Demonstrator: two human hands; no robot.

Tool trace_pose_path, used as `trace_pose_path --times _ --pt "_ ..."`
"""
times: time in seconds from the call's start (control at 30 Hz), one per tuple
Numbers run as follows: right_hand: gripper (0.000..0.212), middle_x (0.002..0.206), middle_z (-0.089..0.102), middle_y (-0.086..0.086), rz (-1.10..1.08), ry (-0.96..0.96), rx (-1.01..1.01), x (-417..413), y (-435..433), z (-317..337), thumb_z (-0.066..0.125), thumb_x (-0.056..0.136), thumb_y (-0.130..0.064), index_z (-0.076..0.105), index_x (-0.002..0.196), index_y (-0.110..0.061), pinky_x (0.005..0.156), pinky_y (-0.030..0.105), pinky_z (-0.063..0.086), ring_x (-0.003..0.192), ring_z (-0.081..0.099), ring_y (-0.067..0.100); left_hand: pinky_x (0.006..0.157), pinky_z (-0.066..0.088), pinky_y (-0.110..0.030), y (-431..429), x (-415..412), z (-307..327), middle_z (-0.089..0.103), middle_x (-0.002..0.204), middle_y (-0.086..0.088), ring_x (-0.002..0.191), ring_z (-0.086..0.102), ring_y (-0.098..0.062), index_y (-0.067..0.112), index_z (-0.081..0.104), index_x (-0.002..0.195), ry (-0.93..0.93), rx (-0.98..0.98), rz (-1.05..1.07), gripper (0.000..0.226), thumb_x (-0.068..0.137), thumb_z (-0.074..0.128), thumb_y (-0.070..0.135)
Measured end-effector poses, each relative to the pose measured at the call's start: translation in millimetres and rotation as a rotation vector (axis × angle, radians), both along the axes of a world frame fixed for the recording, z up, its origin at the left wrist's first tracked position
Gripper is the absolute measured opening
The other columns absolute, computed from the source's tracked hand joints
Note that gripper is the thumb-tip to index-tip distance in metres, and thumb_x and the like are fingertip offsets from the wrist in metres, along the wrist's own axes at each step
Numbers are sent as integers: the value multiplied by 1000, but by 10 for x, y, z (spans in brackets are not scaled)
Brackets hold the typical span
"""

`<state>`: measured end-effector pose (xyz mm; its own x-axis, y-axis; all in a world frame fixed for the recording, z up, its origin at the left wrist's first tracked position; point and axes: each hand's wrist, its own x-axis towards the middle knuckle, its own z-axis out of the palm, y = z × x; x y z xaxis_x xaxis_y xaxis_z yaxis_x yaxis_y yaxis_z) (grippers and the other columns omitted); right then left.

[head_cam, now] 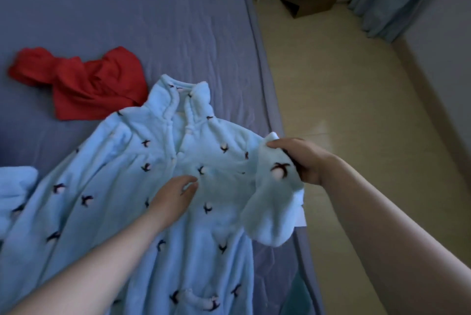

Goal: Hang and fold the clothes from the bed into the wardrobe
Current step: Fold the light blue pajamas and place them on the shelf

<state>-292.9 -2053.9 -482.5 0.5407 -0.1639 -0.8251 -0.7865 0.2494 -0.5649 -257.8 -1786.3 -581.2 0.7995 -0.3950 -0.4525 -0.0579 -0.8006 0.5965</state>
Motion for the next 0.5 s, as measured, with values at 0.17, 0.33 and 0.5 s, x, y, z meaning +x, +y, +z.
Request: trace_pose_path --times 0.17,0.33,0.5 --pt "19 121 58 21 -184 -84 241 435 1008 -400 48 99 -13 54 116 -8 80 37 56 109 61 31 83 45 -35 1044 264 -30 68 102 -11 98 62 -27 7 66 93 25 -8 238 32 99 43 28" --pt "38 108 54 17 -153 -12 -197 241 1396 -1006 54 93 -2 51 131 -5 86 41 51 93 54 26 90 44 -30 1462 143 -234 58 123 -4 111 56 -20 12 57 121 115 8 221 37 93 55 35" --pt "33 91 59 4 101 96 -575 -197 1248 -1384 52 92 -8 56 124 -10 81 46 55 77 58 19 92 43 -26 1204 -140 -448 52 123 -1 113 52 -17 16 52 128 75 -123 141 58 79 73 38"
